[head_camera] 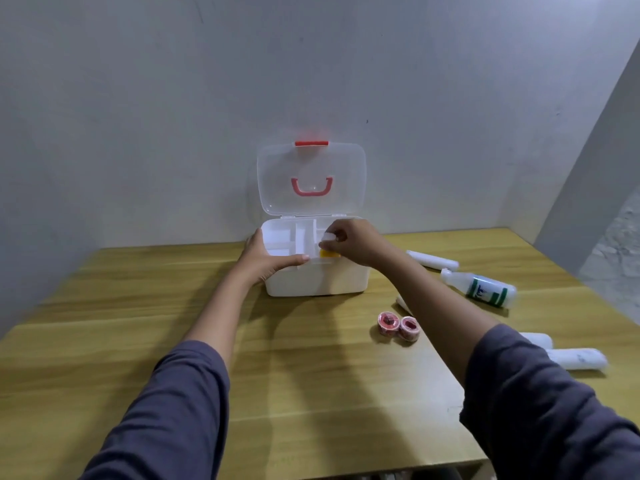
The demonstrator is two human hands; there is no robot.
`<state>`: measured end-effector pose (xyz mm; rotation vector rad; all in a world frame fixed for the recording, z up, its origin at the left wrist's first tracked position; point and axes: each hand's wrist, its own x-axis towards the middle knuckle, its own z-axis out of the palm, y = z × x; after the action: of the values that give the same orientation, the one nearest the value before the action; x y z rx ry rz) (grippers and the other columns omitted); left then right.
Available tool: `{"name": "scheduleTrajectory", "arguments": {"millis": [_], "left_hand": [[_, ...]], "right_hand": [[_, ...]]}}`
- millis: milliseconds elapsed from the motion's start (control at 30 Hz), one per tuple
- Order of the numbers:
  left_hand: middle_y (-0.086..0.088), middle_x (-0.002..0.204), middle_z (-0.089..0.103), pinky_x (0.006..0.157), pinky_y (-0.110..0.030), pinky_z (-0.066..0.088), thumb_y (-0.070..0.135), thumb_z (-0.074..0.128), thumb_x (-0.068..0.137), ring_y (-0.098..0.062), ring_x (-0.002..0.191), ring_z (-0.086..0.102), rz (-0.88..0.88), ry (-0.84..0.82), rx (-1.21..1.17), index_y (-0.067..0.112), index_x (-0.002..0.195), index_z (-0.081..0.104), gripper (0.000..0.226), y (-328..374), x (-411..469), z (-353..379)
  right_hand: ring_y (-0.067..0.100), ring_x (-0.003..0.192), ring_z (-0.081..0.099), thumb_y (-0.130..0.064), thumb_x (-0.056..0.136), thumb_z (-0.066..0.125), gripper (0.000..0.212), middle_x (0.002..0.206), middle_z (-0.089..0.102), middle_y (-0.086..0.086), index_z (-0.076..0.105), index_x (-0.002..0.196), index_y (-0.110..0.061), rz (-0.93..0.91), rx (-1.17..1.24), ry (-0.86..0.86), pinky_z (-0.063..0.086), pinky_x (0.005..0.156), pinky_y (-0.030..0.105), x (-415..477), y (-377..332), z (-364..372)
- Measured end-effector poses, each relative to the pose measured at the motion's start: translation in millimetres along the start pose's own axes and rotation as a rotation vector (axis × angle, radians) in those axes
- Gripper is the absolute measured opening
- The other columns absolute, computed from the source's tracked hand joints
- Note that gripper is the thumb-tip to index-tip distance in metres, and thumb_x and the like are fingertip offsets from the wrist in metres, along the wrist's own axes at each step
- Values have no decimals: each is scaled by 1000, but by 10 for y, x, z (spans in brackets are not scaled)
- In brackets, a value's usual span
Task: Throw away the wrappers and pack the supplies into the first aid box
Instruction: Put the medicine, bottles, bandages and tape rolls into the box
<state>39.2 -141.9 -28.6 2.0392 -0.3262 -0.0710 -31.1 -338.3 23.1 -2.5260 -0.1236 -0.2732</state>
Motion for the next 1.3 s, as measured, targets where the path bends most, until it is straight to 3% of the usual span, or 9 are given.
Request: {"name": "scheduleTrajectory", "arguments": {"millis": [100, 300, 467, 567, 700, 833, 1067, 1200, 1300], "left_hand": [[3, 143, 53, 111, -48, 43, 81, 84, 23, -21, 135, 49, 4, -22, 3, 32, 141, 45, 133, -31, 24, -32], [1, 144, 53, 112, -49, 43, 80, 84, 21, -22, 134, 49, 7, -20, -6, 29, 142, 45, 137, 5, 8, -26], [-1, 145, 52, 112, -49, 42, 68, 84, 28, -24, 134, 48, 14, -7, -21, 26, 144, 44, 130, 36, -17, 0], [-1, 143, 55, 111, -50, 43, 74, 86, 21, -24, 133, 51, 27, -11, -36, 26, 143, 46, 137, 55, -40, -8], [-1, 142, 56, 111, -47, 43, 66, 86, 26, -23, 131, 52, 23, -13, -50, 23, 142, 46, 130, 88, -62, -8], [1, 141, 57, 111, -48, 44, 75, 87, 21, -22, 131, 53, 9, -28, -52, 26, 142, 46, 137, 83, -74, -30], [0, 140, 58, 111, -48, 43, 65, 87, 28, -22, 131, 53, 10, -18, -56, 24, 142, 47, 128, 115, -87, -11], [2, 140, 58, 111, -48, 44, 74, 89, 24, -21, 131, 53, 1, -19, -73, 28, 140, 48, 131, 62, -59, -26], [4, 137, 60, 110, -47, 45, 71, 90, 30, -21, 129, 55, 4, -23, -69, 29, 138, 50, 122, 35, -39, -32]], "right_hand": [[22, 96, 63, -23, 82, 66, 32, 104, 69, 12, 64, 108, -4, 29, 112, 130, 50, 84, 34, -128, 88, -271], [24, 104, 62, -16, 78, 70, 34, 110, 67, 14, 62, 109, -4, 280, 34, 297, 45, 85, 28, -639, 864, -714], [29, 102, 58, -29, 78, 63, 42, 114, 62, 9, 56, 118, -15, 535, -300, 164, 48, 75, 36, -1047, 1398, -700], [27, 97, 57, -23, 80, 58, 35, 107, 62, 6, 56, 114, -19, 515, -468, 90, 42, 64, 32, -1110, 1505, -655], [28, 96, 57, -15, 84, 52, 30, 110, 60, 8, 54, 114, -15, 515, -535, 81, 40, 64, 33, -1045, 1551, -617], [30, 84, 53, -19, 86, 54, 20, 106, 61, 12, 52, 103, -9, 490, -369, 252, 35, 58, 32, -964, 1446, -654], [25, 95, 56, -13, 83, 64, 32, 109, 61, 18, 54, 111, -3, 118, 258, 578, 48, 78, 36, -649, 687, -695], [17, 93, 56, -8, 83, 63, 31, 106, 60, 13, 51, 111, 1, 17, 446, 510, 47, 66, 4, -470, 257, -510], [20, 98, 56, -11, 81, 67, 39, 113, 59, 12, 48, 113, -4, 11, 357, 358, 53, 77, 17, -391, 157, -319]]}}
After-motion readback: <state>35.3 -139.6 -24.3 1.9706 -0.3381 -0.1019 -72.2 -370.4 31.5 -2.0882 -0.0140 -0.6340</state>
